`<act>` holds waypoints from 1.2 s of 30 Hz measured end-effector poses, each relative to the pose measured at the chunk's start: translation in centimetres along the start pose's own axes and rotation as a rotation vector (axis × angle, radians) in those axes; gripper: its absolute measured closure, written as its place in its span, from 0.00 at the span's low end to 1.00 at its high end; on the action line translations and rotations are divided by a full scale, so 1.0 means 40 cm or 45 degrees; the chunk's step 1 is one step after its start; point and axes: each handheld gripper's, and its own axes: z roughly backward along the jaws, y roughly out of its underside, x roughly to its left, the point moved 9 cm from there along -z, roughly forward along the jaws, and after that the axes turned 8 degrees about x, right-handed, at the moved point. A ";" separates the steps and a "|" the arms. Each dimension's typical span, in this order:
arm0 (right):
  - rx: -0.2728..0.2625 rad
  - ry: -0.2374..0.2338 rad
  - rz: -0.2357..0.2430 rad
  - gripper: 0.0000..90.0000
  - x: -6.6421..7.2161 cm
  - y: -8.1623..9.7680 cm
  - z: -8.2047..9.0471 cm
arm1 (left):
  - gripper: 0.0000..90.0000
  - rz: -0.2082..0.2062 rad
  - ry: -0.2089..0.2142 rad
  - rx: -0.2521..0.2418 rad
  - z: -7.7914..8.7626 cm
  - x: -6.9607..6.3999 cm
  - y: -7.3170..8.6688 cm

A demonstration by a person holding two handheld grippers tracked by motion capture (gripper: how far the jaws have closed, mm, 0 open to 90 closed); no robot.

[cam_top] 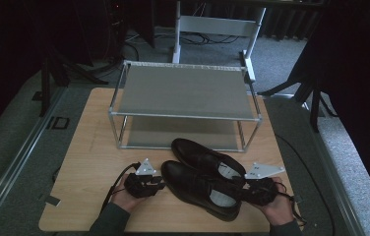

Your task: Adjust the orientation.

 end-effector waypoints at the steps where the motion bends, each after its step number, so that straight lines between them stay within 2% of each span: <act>1: -0.025 0.001 -0.012 0.68 -0.009 -0.005 0.013 | 0.78 -0.007 -0.006 -0.007 0.005 -0.007 -0.001; 4: -0.052 0.032 -0.033 0.66 -0.040 -0.018 0.034 | 0.77 -0.032 0.008 -0.028 0.015 -0.045 -0.006; 7: -0.056 0.007 -0.033 0.67 -0.056 -0.029 0.030 | 0.77 -0.072 0.038 -0.030 0.010 -0.086 -0.012; 10: 0.016 -0.058 0.003 0.66 -0.061 -0.025 -0.002 | 0.77 -0.114 0.073 -0.019 -0.005 -0.124 -0.016; 12: 0.083 -0.079 0.029 0.65 -0.062 -0.018 -0.031 | 0.77 -0.131 0.095 -0.012 -0.014 -0.142 -0.017; 13: 0.117 -0.089 0.052 0.67 -0.059 -0.014 -0.045 | 0.77 -0.145 0.112 -0.004 -0.022 -0.155 -0.019; 15: 0.170 -0.086 0.084 0.78 -0.058 -0.013 -0.067 | 0.77 -0.160 0.127 0.002 -0.030 -0.169 -0.022; 16: 0.189 -0.110 0.086 0.83 -0.054 -0.015 -0.071 | 0.77 -0.161 0.134 0.000 -0.033 -0.175 -0.024; 18: 0.208 -0.119 0.090 0.91 -0.052 -0.017 -0.070 | 0.77 -0.174 0.145 0.004 -0.036 -0.183 -0.026; 20: 0.221 -0.113 0.088 0.94 -0.049 -0.017 -0.067 | 0.77 -0.185 0.155 0.003 -0.039 -0.194 -0.028; 28: 0.195 -0.157 0.061 0.94 -0.037 0.007 -0.049 | 0.77 -0.223 0.192 0.017 -0.055 -0.223 -0.037; 33: 0.202 -0.149 0.057 0.92 -0.039 0.010 -0.045 | 0.77 -0.241 0.207 0.012 -0.064 -0.241 -0.048; 35: 0.185 -0.146 0.043 0.86 -0.039 0.008 -0.038 | 0.77 -0.244 0.212 0.013 -0.067 -0.245 -0.051; 36: 0.165 -0.130 0.033 0.79 -0.040 0.004 -0.030 | 0.77 -0.250 0.212 0.016 -0.069 -0.246 -0.051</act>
